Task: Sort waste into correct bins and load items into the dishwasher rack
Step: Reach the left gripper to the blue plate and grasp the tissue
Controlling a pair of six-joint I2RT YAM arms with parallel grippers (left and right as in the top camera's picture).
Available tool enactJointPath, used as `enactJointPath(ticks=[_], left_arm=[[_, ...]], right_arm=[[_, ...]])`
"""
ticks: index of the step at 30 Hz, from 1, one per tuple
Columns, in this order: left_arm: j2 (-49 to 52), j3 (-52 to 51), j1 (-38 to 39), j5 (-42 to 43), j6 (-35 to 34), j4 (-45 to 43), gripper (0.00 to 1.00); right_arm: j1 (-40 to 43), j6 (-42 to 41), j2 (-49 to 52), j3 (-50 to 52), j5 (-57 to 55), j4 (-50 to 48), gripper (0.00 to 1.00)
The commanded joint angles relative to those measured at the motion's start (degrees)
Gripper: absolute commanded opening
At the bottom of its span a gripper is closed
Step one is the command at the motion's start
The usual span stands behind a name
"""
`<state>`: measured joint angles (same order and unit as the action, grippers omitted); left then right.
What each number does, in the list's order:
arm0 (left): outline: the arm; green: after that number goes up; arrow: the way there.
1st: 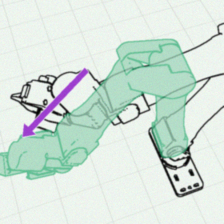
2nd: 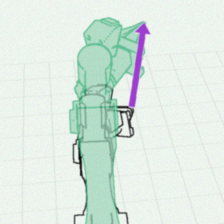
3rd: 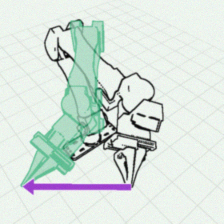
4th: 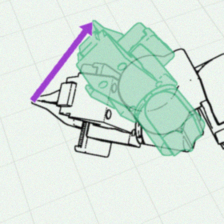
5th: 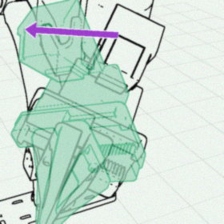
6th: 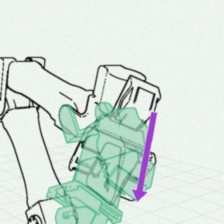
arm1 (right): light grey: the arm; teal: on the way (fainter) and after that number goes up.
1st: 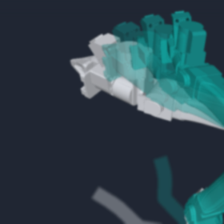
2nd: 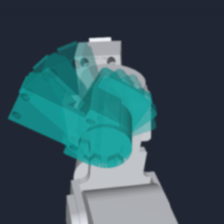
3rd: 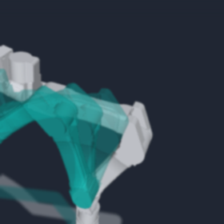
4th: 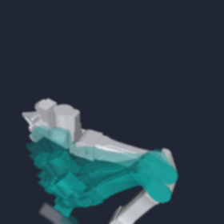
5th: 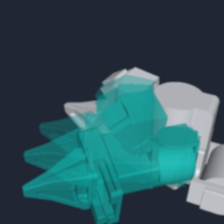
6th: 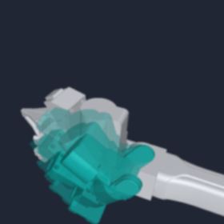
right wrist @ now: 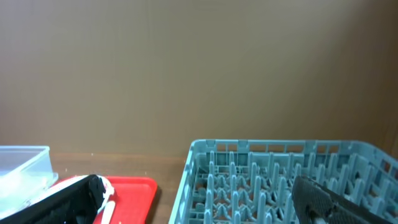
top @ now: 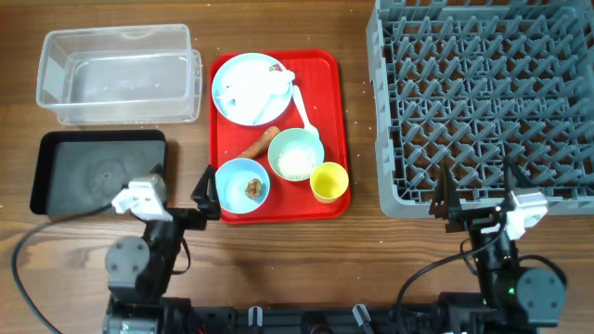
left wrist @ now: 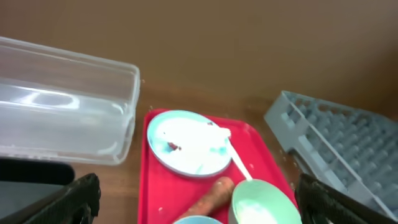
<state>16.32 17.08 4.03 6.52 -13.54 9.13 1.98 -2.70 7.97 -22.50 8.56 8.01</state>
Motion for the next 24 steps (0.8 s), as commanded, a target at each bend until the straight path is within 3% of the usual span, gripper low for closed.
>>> enactJointPath(ticks=[1,8,14,17,19,24], left_arm=[[10.1,11.4,0.3,3.1,4.4,4.7,1.00],[33.3,39.6,0.7,3.5,8.9,25.1,1.00],[57.5,65.0,2.8,3.7,10.3,37.0,1.00],[69.9,76.3,3.2,5.0,10.1,42.4,1.00],[81.4,86.1,4.0,6.4,10.2,46.6,1.00],[97.3,90.9,6.6,6.6,10.1,40.7,1.00]], right_arm=[[0.1,4.6,5.7,-7.4,3.2,4.2,1.00],[0.1,5.7,21.1,-25.0,6.6,17.9,1.00],[0.1,5.7,35.3,-40.4,6.6,33.5,1.00],[0.1,5.4,39.3,-43.3,6.6,36.5,1.00],[0.1,0.4,41.4,-43.3,6.6,37.8,1.00],[0.1,-6.4,45.3,-43.3,6.6,41.8,1.00]])
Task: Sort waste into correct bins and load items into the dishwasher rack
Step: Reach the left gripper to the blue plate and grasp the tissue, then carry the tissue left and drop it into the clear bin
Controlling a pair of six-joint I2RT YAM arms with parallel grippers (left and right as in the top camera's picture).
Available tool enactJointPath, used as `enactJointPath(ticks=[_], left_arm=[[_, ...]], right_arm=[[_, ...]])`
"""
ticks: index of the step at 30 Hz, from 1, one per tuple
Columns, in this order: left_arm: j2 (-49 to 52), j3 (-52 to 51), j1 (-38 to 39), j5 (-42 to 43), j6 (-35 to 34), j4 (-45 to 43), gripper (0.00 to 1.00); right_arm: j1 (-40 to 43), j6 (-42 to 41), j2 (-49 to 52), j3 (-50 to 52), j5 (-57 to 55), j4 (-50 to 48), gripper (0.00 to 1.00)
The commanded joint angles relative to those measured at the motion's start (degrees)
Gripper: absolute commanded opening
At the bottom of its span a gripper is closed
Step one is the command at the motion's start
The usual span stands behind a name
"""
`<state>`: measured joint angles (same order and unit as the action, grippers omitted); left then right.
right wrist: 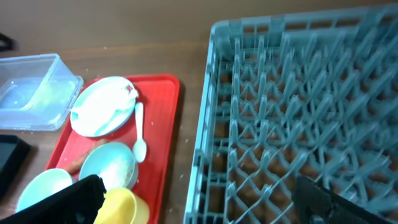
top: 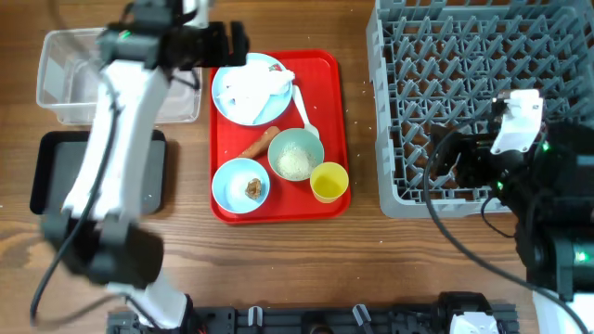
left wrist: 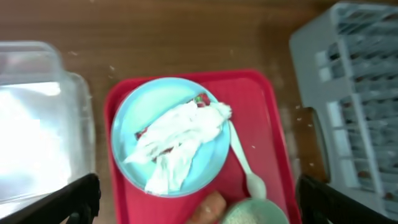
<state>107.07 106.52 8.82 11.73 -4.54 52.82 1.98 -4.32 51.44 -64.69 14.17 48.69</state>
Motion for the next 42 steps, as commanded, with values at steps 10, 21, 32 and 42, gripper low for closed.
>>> enactJointPath(ticks=[10,21,32,42], left_arm=[[19.4,1.4,5.3,-1.9,10.5,-6.3,0.97],[27.6,1.3,4.3,-6.3,10.5,-6.0,1.00],[29.3,1.5,4.6,-5.5,9.7,-5.1,0.04],[13.7,11.0,3.7,-2.2,3.8,-0.4,0.04]], right_arm=[[0.1,-4.8,7.8,-1.1,1.0,3.7,1.00],[0.1,-4.9,12.1,-1.1,1.5,5.2,1.00],[0.1,-5.3,12.2,-1.1,1.4,5.2,1.00],[0.1,-5.3,12.2,-1.1,1.4,5.2,1.00]])
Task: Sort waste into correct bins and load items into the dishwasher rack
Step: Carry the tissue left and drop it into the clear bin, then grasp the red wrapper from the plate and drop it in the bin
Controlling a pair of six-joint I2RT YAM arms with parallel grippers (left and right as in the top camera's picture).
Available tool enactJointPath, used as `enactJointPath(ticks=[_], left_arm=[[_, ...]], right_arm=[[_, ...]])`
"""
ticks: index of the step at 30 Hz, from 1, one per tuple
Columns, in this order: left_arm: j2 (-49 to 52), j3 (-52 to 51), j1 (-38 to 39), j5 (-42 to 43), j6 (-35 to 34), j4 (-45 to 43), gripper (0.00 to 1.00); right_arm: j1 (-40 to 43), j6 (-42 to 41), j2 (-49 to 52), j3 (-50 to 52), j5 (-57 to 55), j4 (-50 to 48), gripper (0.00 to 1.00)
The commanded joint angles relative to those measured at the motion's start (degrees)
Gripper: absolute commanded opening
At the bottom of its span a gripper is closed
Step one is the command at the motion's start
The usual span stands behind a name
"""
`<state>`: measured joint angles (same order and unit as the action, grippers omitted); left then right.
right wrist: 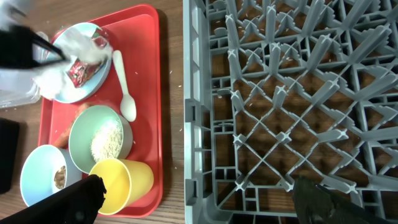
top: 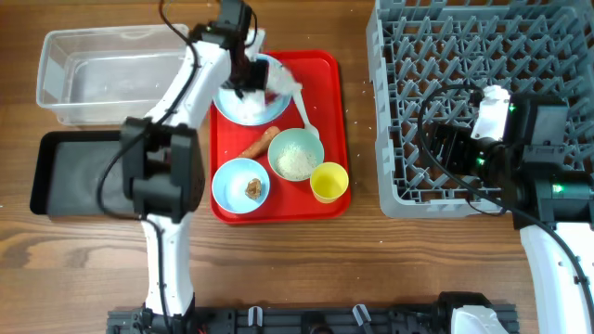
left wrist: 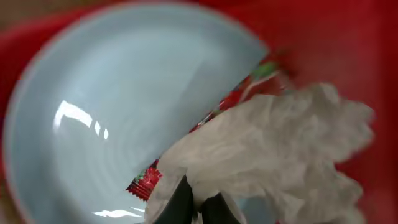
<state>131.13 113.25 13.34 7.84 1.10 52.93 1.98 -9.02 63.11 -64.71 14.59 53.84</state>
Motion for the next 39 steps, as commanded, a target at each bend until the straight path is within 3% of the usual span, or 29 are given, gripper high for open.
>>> enactJointPath(ticks=[1,9,16,17,18,19,21,22,23,28,30,34,36,39], left_arm=[[-12.3,4.3,-1.0,1.6,-1.8,-0.8,0.04],[-15.6,3.8,-9.2,-10.9,-1.8,-2.4,0.04],[-8.7,3.8,-19.6,-11.4,-1.6,-8.5,0.04],[-7.6,3.8,-20.9,-11.4,-1.6,-9.1,0.09],[-6.6,3.8,-22.1,-11.4,-1.6,-9.5,0.20],[-5.8,3.8,-23.1,-11.3,-1.6,-9.5,0.37],[-5.1,3.8,-24.4,-11.0,-1.6,-8.7,0.85],[-5.1,3.8,-24.9,-10.7,-1.6,-8.6,0.97],[-5.1,3.8,-25.1,-10.7,-1.6,-8.6,1.00],[-7.3,3.8,-24.6,-10.7,-1.6,-7.7,0.99],[-8.9,3.8,-24.2,-10.6,-1.6,-7.0,0.93],[-13.0,3.8,-20.7,-1.8,-0.7,-4.6,0.90],[-13.7,3.8,-17.2,4.0,5.2,-2.9,0.87],[-11.6,3.1,-10.8,4.8,12.9,-2.1,0.90]], right_arm=[[0.1,-0.6,0.5,-1.1,1.0,0.0,0.99],[0.1,-0.6,0.5,-1.1,1.0,0.0,0.99],[0.1,-0.6,0.5,-1.1,1.0,0.2,0.97],[0.1,-0.6,0.5,-1.1,1.0,0.3,0.97],[0.1,-0.6,0.5,-1.1,1.0,0.5,0.98],[0.1,-0.6,0.5,-1.1,1.0,0.7,0.97],[0.1,-0.6,0.5,-1.1,1.0,1.0,0.98],[0.1,-0.6,0.5,-1.1,1.0,1.1,0.97],[0.1,-0.6,0.5,-1.1,1.0,1.0,0.97],[0.1,-0.6,0.5,-1.0,1.0,1.1,0.97],[0.1,-0.5,0.5,-1.1,1.0,1.1,0.97],[0.1,-0.5,0.5,-1.1,1.0,1.0,0.97],[0.1,-0.6,0.5,-1.1,1.0,1.0,0.97],[0.1,-0.5,0.5,-1.0,1.0,1.1,0.97]])
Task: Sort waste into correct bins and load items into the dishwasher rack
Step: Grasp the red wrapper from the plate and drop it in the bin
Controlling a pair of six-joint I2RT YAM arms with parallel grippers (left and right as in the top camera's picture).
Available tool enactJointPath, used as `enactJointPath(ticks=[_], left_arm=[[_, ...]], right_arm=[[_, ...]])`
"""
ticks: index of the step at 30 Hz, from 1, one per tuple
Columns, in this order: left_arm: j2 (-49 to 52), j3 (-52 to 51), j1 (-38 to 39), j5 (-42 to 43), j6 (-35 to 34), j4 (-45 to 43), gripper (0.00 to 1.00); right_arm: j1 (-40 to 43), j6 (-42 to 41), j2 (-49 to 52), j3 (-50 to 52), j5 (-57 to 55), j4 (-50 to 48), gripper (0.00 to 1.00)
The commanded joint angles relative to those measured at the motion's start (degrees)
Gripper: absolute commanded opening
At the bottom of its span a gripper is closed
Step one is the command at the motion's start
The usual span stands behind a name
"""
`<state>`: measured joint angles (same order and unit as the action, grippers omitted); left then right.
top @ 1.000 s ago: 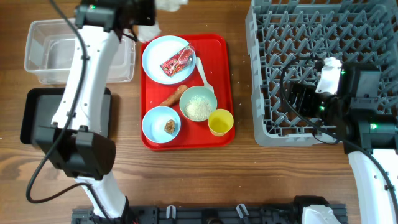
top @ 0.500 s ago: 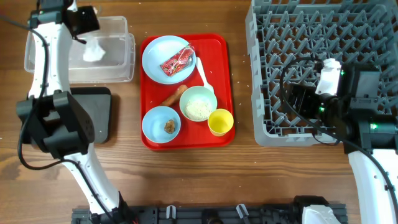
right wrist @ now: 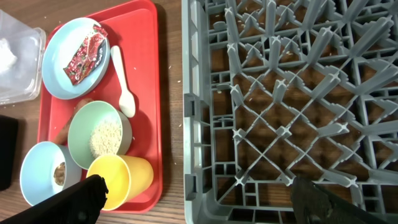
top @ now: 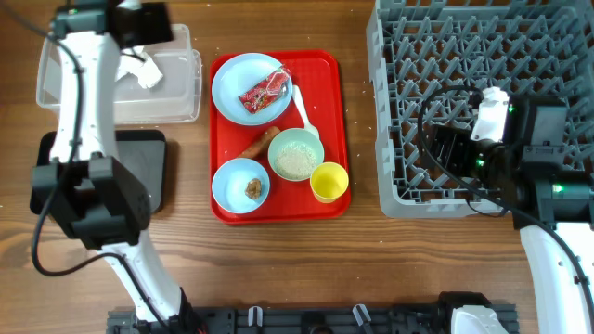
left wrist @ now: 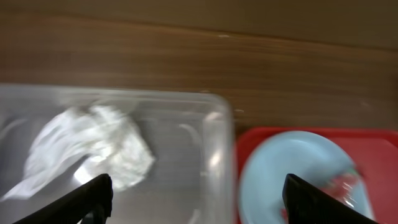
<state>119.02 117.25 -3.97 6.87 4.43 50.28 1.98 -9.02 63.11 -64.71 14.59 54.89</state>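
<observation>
A crumpled white napkin (top: 147, 72) (left wrist: 93, 146) lies inside the clear plastic bin (top: 116, 93). My left gripper (left wrist: 196, 202) hangs open above that bin's right end, holding nothing. On the red tray (top: 323, 74) are a blue plate (top: 232, 93) bearing a red wrapper (top: 264, 90), a white spoon (top: 303, 109), a sausage piece (top: 260, 142), a green bowl of rice (top: 297, 154), a blue bowl with a food scrap (top: 241, 184) and a yellow cup (top: 329, 182). My right gripper (right wrist: 199, 199) stands open over the front left corner of the grey dishwasher rack (top: 483, 83).
A black bin (top: 156, 172) sits at the front left, partly under my left arm. The rack (right wrist: 286, 93) fills the right side, its prongs standing up. The yellow cup (right wrist: 118, 180) lies close to the rack's left wall.
My left gripper was shut on the napkin over the blue plate. Now it is open above the clear bin and the napkin lies in the bin. The red wrapper lies uncovered on the plate. The right arm is unmoved.
Both grippers stood open at the table's front edge, napkin on the plate. Then the left hung open over the plate and the right over the rack. The left then shut on the napkin. Now the napkin is in the clear bin.
</observation>
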Motion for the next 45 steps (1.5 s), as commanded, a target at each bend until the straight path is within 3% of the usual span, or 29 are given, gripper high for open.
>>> enactJointPath(ticks=[1,7,10,13,18,21,22,23,24,26,29,33,35,40,45], left_arm=[[1.5,-1.0,8.2,5.6,11.5,0.6,0.91],[11.1,-1.0,15.1,0.5,14.9,0.2,0.97],[15.1,-1.0,15.4,0.9,15.0,0.7,0.95],[18.1,-1.0,15.4,4.1,19.8,3.2,0.95],[20.5,-1.1,15.5,6.3,19.8,4.0,0.92],[20.9,-1.1,15.5,8.2,19.8,4.5,0.82],[21.1,-1.1,15.5,8.1,19.8,4.5,0.73],[21.4,-1.1,15.5,8.1,19.8,4.5,0.59],[21.8,-1.1,15.5,8.1,19.5,4.5,0.36],[22.3,-1.1,15.5,8.2,19.1,4.7,0.23],[23.6,-1.1,15.6,8.1,18.9,5.0,0.26],[24.3,-1.1,16.4,8.1,18.9,4.9,0.04],[23.9,-0.7,16.9,7.9,18.9,4.7,0.04],[16.8,3.7,15.7,4.6,3.9,6.1,0.04],[5.0,5.9,12.9,-1.9,-5.3,5.5,0.04]], right_arm=[[0.1,-0.6,0.5,-1.0,1.0,0.0,0.97],[0.1,-0.6,0.5,-1.0,1.0,0.3,0.97],[0.1,-0.5,0.5,-1.0,1.0,0.9,0.98],[0.1,-0.6,0.5,-0.4,1.0,0.9,0.98],[0.1,-0.6,1.8,-0.4,1.0,1.0,0.97],[0.1,-0.6,2.5,-0.4,1.0,1.1,0.97],[0.1,-0.6,2.9,-0.4,1.0,1.2,0.97],[0.1,-0.6,3.2,-0.4,1.0,1.4,0.97],[0.1,-0.6,3.5,-0.4,1.0,1.5,0.97],[0.1,-0.6,3.8,-0.4,1.0,1.7,0.97],[0.1,-0.6,4.1,-0.4,1.0,1.8,0.97],[0.1,-0.5,4.1,-0.4,1.0,1.8,0.97],[0.1,-0.5,4.1,-0.4,1.0,1.8,0.97],[0.1,-0.5,4.1,-0.4,1.0,1.7,0.97],[0.1,-0.5,4.1,-0.4,1.0,1.7,0.97]])
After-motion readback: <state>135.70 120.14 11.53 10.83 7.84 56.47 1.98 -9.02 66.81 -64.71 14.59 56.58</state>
